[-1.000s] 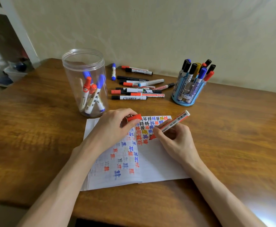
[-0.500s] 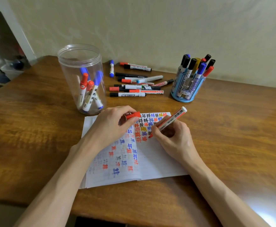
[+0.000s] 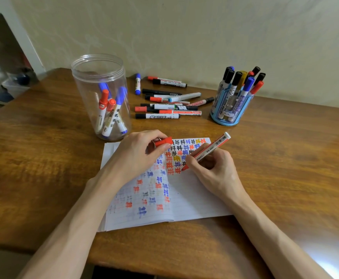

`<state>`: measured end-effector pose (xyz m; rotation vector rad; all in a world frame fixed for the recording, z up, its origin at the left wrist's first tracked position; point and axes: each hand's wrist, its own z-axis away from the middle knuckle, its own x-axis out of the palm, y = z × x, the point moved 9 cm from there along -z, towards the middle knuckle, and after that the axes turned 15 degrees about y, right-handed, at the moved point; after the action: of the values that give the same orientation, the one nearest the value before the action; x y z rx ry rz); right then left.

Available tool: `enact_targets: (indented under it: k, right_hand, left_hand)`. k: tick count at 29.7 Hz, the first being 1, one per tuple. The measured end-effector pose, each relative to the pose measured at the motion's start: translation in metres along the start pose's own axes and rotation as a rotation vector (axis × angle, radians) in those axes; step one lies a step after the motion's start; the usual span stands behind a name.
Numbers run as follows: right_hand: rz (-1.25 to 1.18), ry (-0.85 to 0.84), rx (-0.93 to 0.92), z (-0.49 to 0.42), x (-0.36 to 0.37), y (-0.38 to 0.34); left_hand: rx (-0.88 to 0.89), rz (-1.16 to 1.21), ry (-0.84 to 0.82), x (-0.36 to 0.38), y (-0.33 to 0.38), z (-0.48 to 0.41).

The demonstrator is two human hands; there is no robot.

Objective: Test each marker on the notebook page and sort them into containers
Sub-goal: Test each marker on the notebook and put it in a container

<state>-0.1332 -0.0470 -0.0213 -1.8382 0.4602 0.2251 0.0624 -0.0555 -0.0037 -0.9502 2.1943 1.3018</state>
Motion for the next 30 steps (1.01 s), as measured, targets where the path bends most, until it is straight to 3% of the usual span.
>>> enact_targets:
  k: [9,21,30]
  right_hand:
    - [0.054,0.09,-0.031,-0.0037,-0.0071,0.0033]
    - [0.032,0.003,0.005,0.0001,0.0001,0.0024]
    - [0.0,0.05,0.039,-0.0027,-0.005,0.005]
  left_hand:
    - [0.01,-0.001,-0.001,-0.0004,-0.0015,-0.0004]
    - [0.006,-0.002,-0.001,-0.0002,-0.0023,0.0003]
    - [0.011,-0.003,-0.002,-0.0012,-0.0012,0.0]
